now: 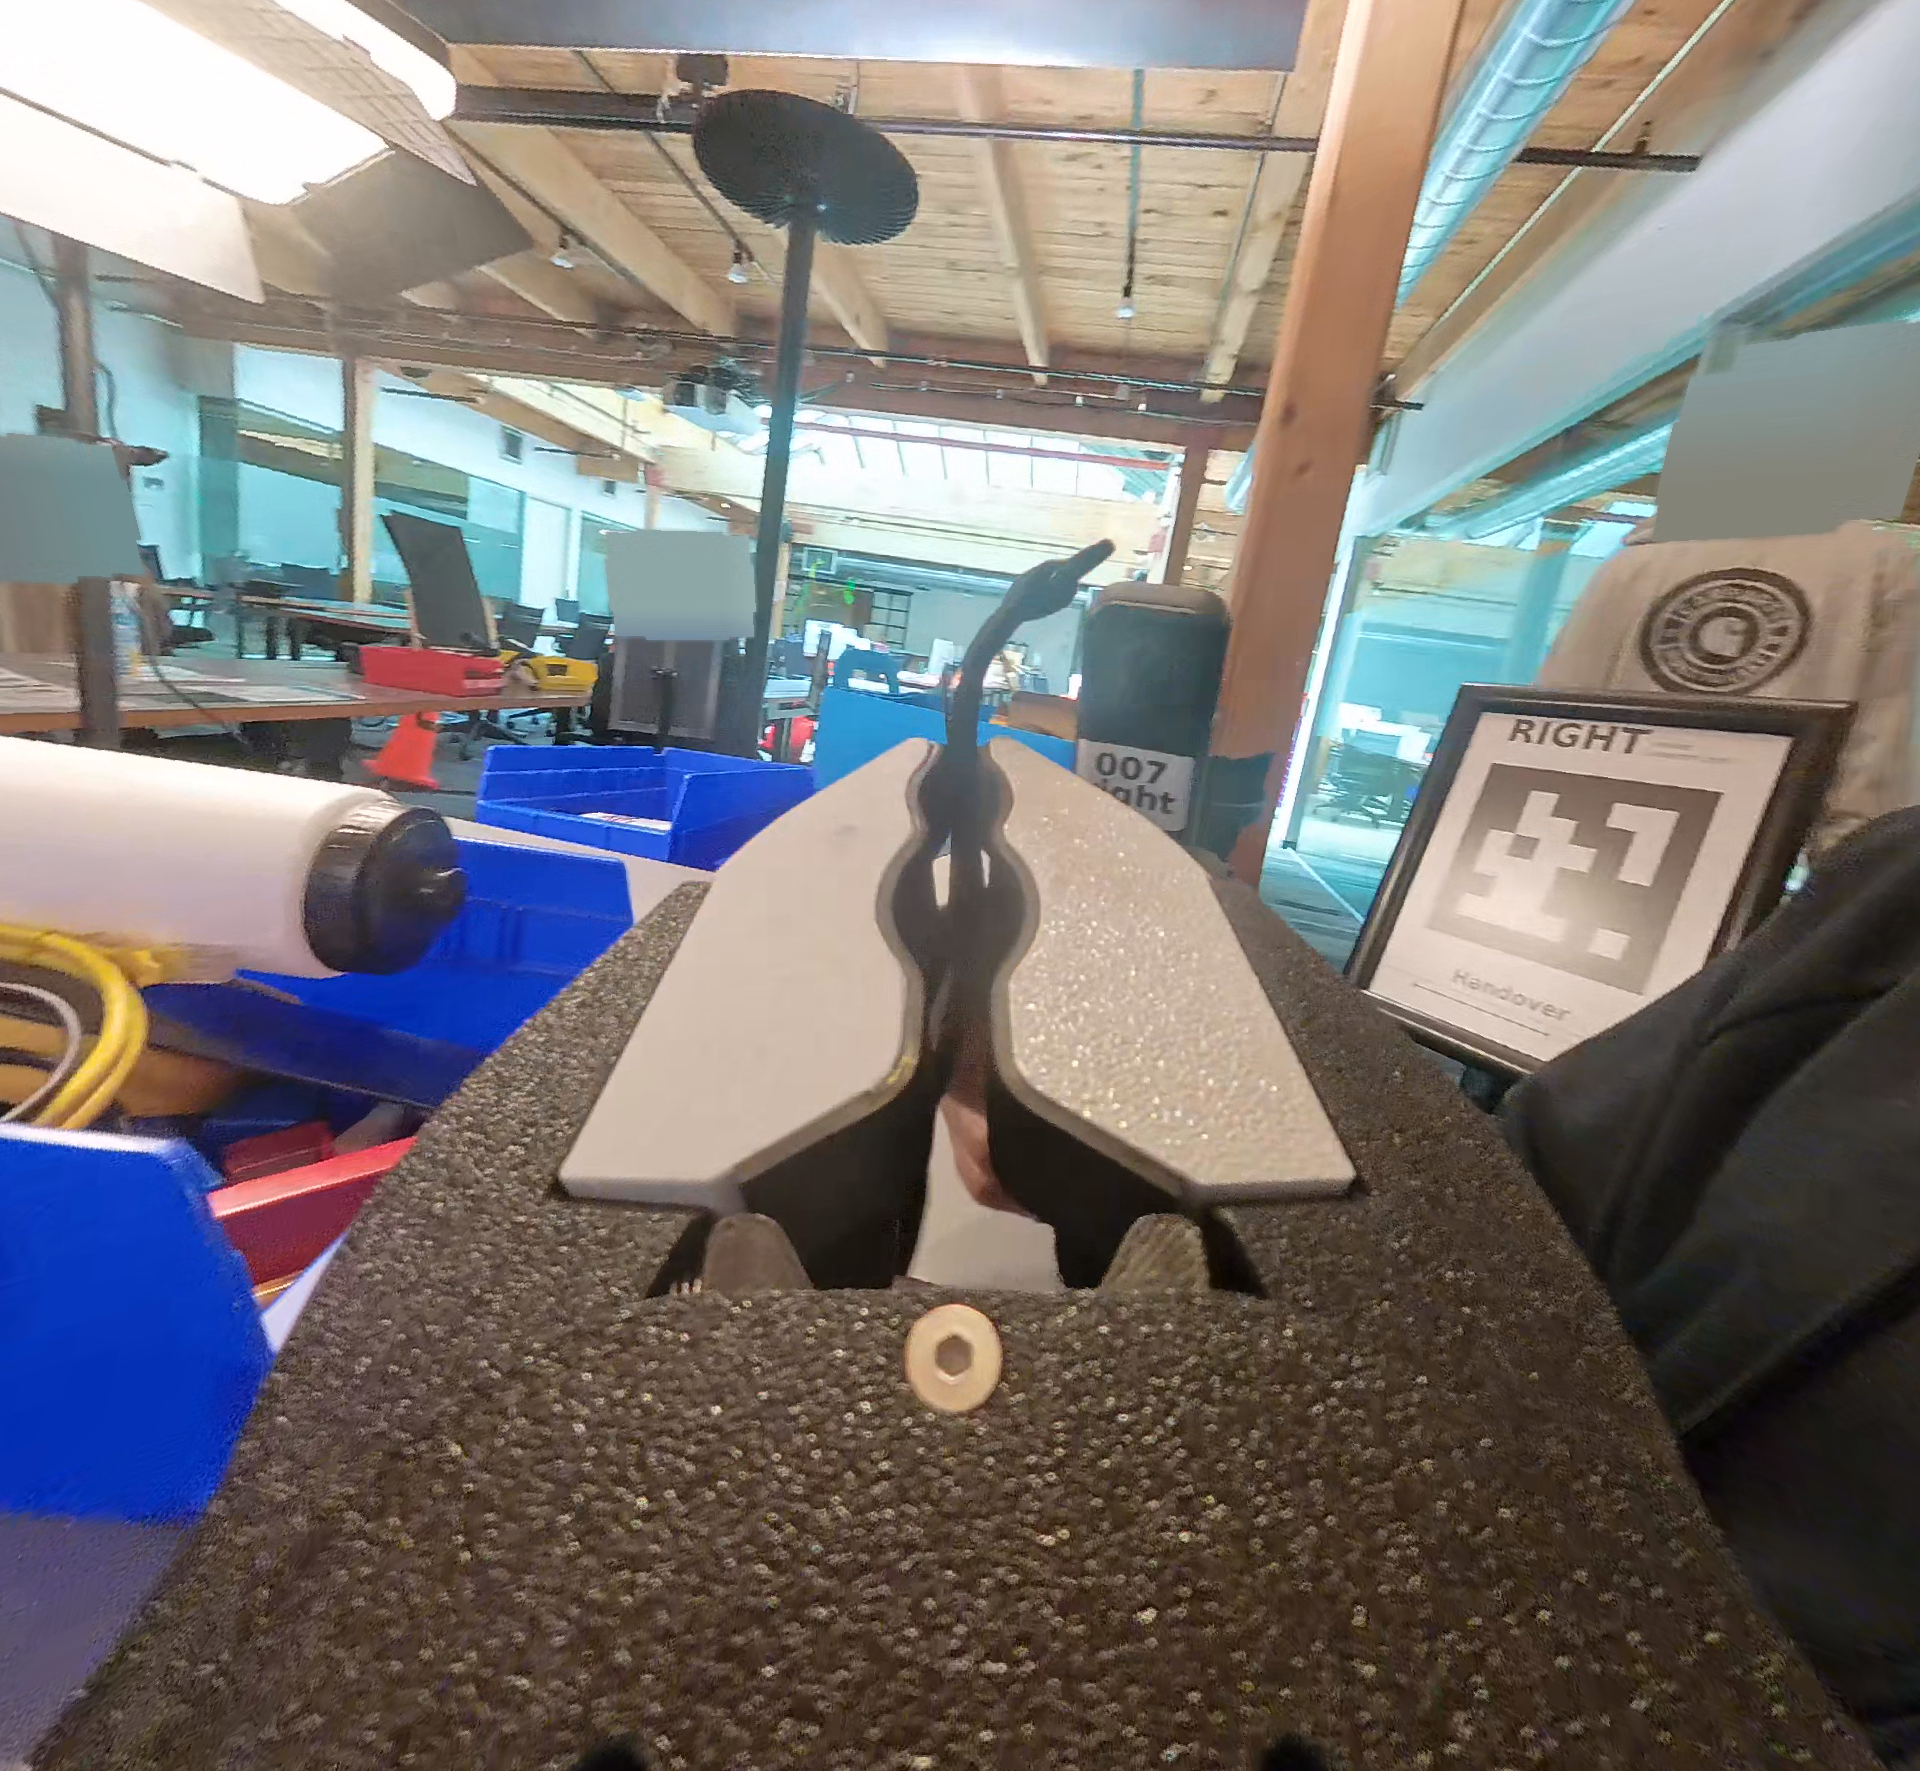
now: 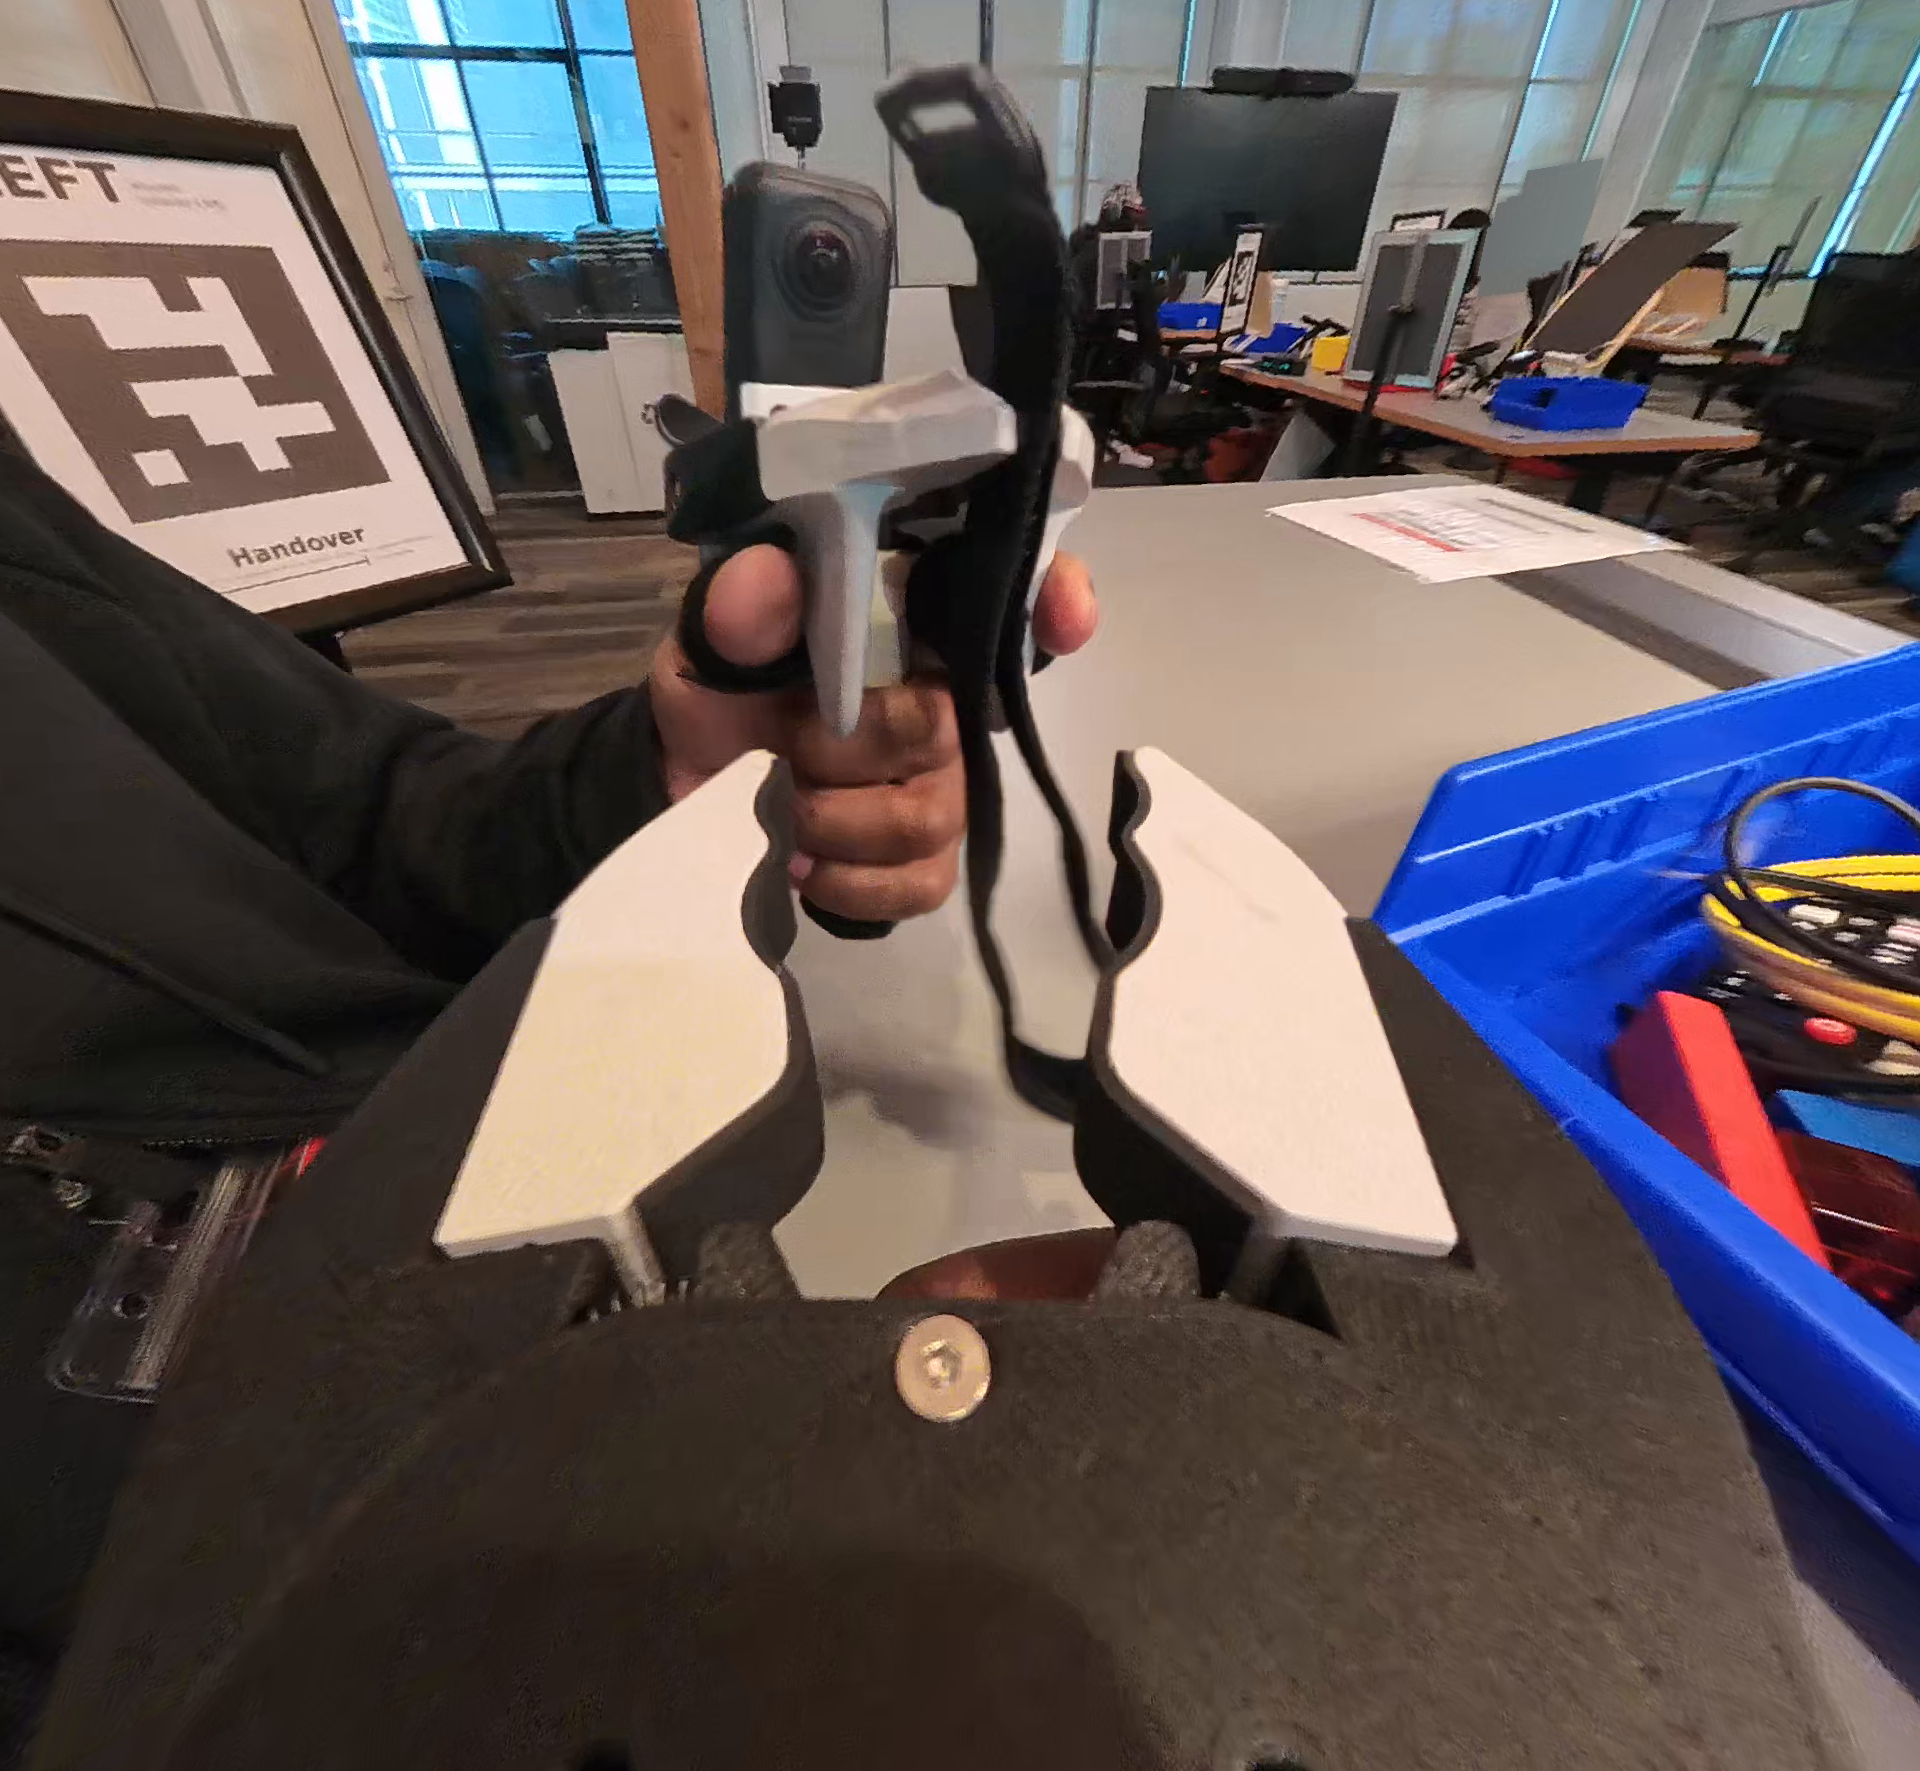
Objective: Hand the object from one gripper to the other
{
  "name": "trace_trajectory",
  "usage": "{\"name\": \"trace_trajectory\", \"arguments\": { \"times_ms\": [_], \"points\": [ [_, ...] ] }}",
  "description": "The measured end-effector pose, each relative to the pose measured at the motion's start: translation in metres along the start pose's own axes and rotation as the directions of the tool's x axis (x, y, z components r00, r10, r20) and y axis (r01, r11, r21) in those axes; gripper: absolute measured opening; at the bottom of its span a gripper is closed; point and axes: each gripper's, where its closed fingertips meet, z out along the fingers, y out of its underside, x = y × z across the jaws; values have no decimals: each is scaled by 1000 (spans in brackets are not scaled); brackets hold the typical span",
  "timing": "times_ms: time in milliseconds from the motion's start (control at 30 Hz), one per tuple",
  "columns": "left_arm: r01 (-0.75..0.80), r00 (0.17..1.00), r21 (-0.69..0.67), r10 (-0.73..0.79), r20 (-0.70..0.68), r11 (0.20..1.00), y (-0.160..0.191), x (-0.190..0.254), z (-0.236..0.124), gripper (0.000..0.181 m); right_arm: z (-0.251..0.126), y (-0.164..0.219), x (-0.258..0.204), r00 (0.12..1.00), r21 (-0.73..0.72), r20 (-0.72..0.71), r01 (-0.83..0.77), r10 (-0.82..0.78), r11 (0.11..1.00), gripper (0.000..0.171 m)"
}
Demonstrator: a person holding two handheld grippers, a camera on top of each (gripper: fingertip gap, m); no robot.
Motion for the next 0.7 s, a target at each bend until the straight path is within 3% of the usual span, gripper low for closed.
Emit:
{"name": "trace_trajectory", "arguments": {
  "times_ms": [67,267,367,533,700],
  "points": [
    [5,1000,-3,-6,-29,1000,2,5,2,5,6,8,0,1000,-36,-6,5,-5,999,53],
    [51,998,16,-51,-43,999,1,4,1,5,11,16,6,996,-66,-70,44,-49,997,6],
    [78,997,15,-78,-19,997,2,-2,0,6,12,17,10,996,-71,-82,17,-23,997,6],
    [96,995,-43,-94,41,994,6,-17,-3,41,2,7,23,979,41,-40,-197,198,980,5],
    [80,995,-241,-93,-42,967,33,-10,-7,45,-14,-13,30,918,183,91,-397,386,900,5]
  ]
}}
